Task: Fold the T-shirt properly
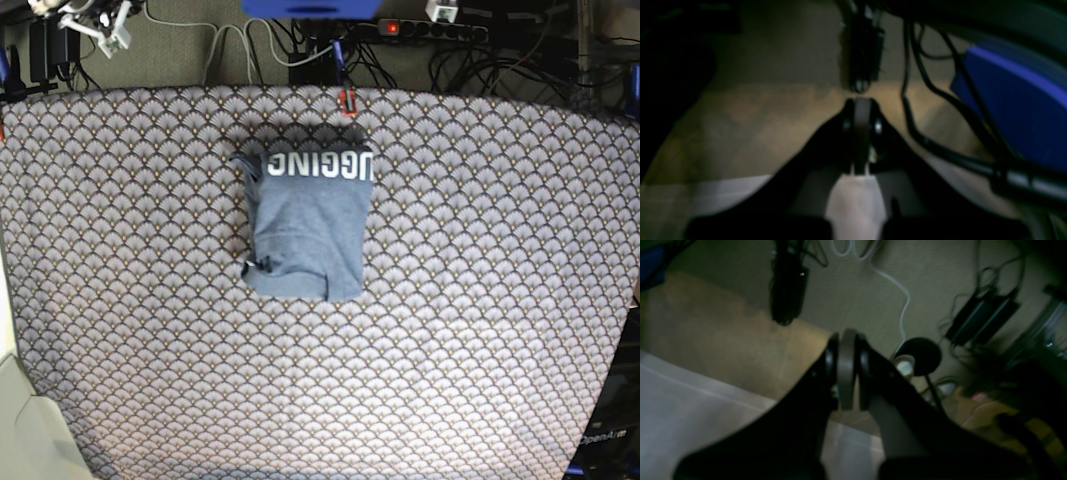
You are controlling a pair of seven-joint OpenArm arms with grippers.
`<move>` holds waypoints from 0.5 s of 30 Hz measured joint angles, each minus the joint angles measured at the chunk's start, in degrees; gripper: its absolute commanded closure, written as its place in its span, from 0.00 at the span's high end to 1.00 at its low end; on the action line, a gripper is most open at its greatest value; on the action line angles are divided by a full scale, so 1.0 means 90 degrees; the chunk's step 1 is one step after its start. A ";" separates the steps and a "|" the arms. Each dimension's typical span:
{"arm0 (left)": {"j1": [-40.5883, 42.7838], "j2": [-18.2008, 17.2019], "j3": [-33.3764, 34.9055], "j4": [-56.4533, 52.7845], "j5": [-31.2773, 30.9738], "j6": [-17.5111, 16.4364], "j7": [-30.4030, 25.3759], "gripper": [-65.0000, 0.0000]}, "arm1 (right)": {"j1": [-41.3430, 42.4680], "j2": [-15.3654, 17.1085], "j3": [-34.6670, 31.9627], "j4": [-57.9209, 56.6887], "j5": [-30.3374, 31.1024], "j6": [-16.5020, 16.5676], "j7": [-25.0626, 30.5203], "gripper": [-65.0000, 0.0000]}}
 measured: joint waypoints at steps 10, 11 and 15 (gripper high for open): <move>-0.0935 0.0056 0.0002 -0.2387 0.0029 -0.0114 -0.1564 0.00 | 0.1549 0.0044 -0.0058 -0.4524 -0.0250 -0.0007 0.2244 0.00; -0.1090 0.0053 0.0075 -0.2824 0.0034 -0.0109 -0.1702 0.00 | 0.1795 0.0097 -0.0051 -0.5066 -0.0240 -0.0022 0.2492 0.00; -0.1812 0.0041 0.0828 -0.4345 0.0027 -0.0097 -0.2331 0.00 | 0.2344 0.0221 -0.0486 -0.6720 -0.0517 -0.0092 0.3643 0.00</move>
